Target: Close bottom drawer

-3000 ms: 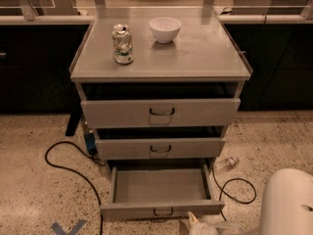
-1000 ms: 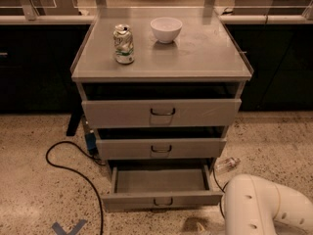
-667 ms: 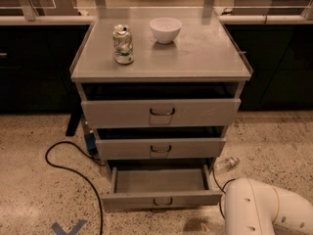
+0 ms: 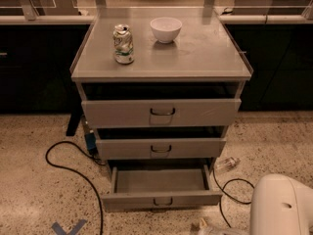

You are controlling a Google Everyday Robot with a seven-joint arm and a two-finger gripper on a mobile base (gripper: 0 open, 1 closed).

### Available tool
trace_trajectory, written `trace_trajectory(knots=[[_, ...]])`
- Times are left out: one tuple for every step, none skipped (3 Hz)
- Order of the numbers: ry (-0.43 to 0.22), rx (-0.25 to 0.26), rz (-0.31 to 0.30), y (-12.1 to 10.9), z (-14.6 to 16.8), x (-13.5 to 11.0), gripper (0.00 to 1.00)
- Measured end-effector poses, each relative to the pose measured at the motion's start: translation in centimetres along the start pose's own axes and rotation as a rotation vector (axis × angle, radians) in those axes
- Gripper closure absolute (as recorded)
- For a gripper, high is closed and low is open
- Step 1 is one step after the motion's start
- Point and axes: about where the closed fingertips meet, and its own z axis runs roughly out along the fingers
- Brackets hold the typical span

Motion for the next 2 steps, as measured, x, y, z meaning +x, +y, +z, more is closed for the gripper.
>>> trace_trajectory(knots=[[0.047,-0.006,-0.056,-0.5,2.3,-1.5,0.00],[0.103,-0.012,-0.180,-1.4,7.8,-6.2,0.00]])
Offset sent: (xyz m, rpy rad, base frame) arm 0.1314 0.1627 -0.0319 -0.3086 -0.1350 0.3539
